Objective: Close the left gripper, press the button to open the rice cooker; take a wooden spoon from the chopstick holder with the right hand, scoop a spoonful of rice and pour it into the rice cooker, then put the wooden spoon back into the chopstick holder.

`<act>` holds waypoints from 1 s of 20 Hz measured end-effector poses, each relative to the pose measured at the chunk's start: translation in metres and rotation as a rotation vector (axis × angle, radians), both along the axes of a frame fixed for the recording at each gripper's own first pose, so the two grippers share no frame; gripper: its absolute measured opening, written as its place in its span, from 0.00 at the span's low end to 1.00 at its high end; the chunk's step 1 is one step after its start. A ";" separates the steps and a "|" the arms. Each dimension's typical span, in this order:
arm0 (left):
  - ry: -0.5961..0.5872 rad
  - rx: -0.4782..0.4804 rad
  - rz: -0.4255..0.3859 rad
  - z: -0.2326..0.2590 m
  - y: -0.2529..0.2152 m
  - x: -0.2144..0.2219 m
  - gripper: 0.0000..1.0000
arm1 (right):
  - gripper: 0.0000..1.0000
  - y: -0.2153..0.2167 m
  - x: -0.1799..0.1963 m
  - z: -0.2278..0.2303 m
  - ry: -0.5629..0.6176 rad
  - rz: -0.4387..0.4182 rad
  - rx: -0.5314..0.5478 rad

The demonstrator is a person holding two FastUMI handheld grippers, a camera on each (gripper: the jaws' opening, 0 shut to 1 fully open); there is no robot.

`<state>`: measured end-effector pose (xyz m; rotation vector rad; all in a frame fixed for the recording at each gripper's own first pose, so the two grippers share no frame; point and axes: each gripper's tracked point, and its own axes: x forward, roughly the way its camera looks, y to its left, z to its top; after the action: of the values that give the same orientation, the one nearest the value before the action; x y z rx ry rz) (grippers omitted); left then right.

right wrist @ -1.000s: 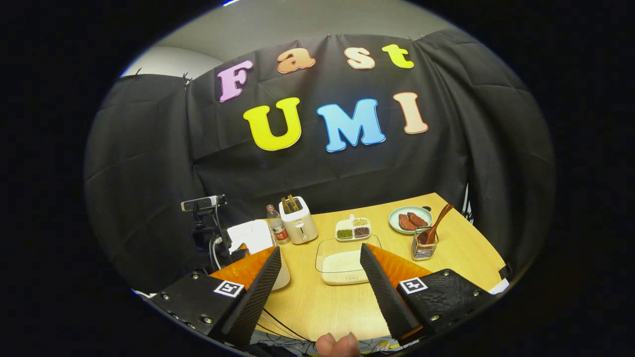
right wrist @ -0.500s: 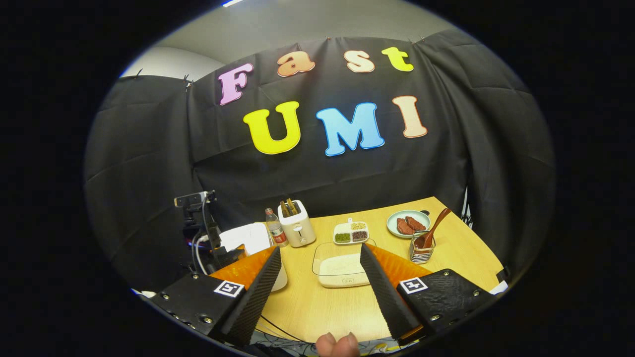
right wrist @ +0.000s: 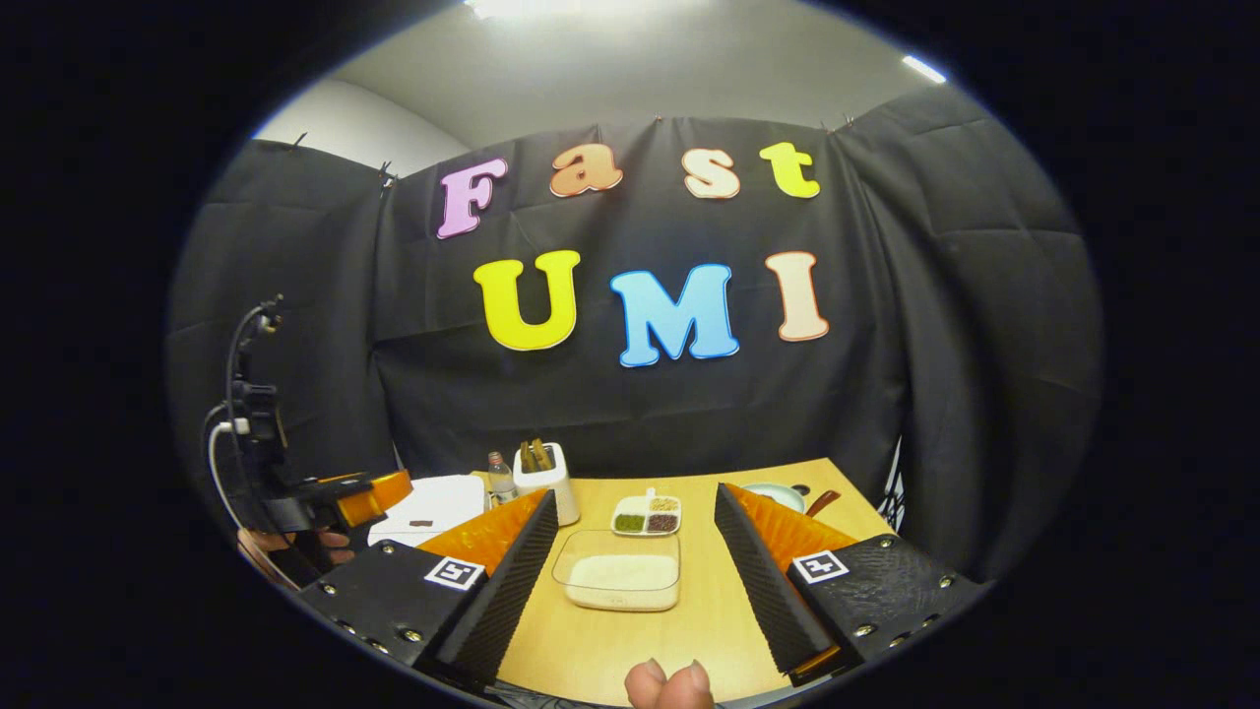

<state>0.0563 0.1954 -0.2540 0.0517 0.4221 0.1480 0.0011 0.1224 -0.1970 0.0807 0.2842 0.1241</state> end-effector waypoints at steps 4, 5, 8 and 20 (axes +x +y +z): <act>-0.098 0.002 -0.022 0.056 -0.087 -0.044 0.92 | 0.98 -0.069 -0.005 0.032 -0.070 -0.035 -0.025; -0.124 0.005 -0.020 0.068 -0.106 -0.055 0.91 | 0.98 -0.083 -0.008 0.035 -0.074 -0.032 -0.034; -0.199 0.075 -0.020 0.107 -0.153 -0.089 0.90 | 0.98 -0.107 -0.019 0.047 -0.112 -0.005 -0.062; -0.282 0.087 -0.059 0.172 -0.178 -0.112 0.93 | 0.98 -0.110 -0.037 0.102 -0.206 -0.048 -0.038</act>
<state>-0.0561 0.0176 -0.0823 0.1269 0.1319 0.1136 -0.0358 0.0120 -0.0953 0.0366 0.0788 0.0788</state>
